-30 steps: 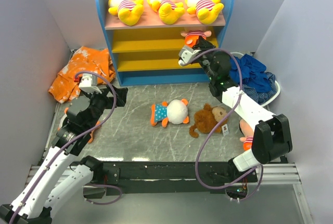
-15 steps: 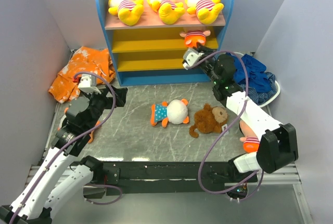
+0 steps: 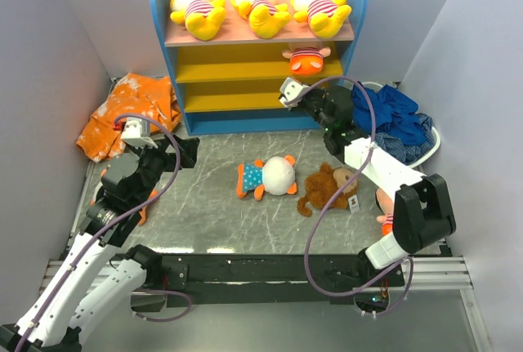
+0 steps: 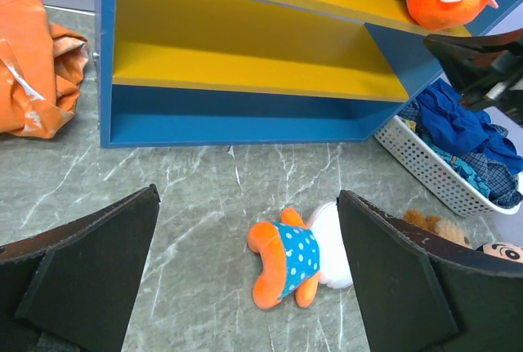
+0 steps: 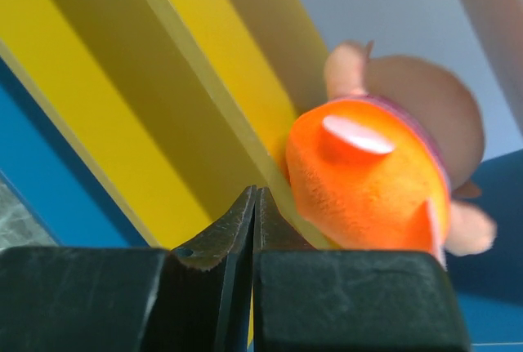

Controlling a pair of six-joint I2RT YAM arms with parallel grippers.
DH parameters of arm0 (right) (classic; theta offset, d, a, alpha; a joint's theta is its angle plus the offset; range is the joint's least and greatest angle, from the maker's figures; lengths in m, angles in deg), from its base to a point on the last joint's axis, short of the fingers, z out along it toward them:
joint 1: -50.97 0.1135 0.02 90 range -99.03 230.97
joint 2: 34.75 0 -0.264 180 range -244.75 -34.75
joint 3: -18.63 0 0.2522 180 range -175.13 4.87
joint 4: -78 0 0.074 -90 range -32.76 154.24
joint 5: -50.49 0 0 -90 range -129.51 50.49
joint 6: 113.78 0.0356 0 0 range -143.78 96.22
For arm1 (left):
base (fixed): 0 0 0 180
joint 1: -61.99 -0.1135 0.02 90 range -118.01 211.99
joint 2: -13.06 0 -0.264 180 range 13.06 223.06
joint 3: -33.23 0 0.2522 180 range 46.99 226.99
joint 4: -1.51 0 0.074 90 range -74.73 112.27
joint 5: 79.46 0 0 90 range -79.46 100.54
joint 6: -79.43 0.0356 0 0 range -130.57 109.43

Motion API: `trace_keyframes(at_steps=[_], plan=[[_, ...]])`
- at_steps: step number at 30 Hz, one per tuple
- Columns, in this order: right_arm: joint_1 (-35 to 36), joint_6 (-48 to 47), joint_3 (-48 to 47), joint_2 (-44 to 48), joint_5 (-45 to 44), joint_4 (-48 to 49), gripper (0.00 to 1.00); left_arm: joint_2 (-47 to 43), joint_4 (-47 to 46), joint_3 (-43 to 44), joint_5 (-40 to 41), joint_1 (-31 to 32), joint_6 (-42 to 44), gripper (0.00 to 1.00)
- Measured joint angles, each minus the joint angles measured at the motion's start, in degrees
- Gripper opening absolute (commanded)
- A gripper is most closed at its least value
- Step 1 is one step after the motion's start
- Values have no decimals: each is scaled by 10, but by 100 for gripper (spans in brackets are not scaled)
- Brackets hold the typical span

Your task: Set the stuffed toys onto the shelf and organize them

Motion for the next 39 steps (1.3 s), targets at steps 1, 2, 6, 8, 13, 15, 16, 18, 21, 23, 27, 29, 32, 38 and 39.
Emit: trace_keyframes(at_steps=[1,2,6,8,13,15,16,18,21,23,27,29,32,38,39], plan=[[0,0,0,-6,-6,4,3,0,0,0,0,0,0,97],[0,0,0,-10,-12,8,3,0,0,0,0,0,0,96],[-6,0,-3,-19,-28,12,3,0,0,0,0,0,0,96],[-11,0,-7,-19,-33,18,3,1,0,0,0,0,0,96],[-20,0,-18,-19,-34,25,3,5,0,0,0,0,0,96],[-23,0,-22,-20,-34,25,3,7,0,0,0,0,0,97],[-25,0,-25,-21,-34,24,3,8,0,0,0,0,0,96],[-28,0,-32,-23,-35,25,3,8,0,0,0,0,0,96],[-33,0,-38,-26,-38,24,3,8,0,0,0,0,0,97],[-36,0,-38,-26,-38,24,4,9,0,0,0,0,0,97],[-38,2,-38,-26,-37,11,14,13,0,0,5,0,-2,96],[-38,12,-35,-22,-28,0,19,16,0,0,6,0,-7,97],[-38,39,-1,12,-7,-11,25,23,0,0,15,0,-23,96],[-29,178,70,137,-16,-46,28,54,30,0,67,0,-111,96],[-24,219,70,153,-37,-55,29,62,44,1,83,0,-133,97]])
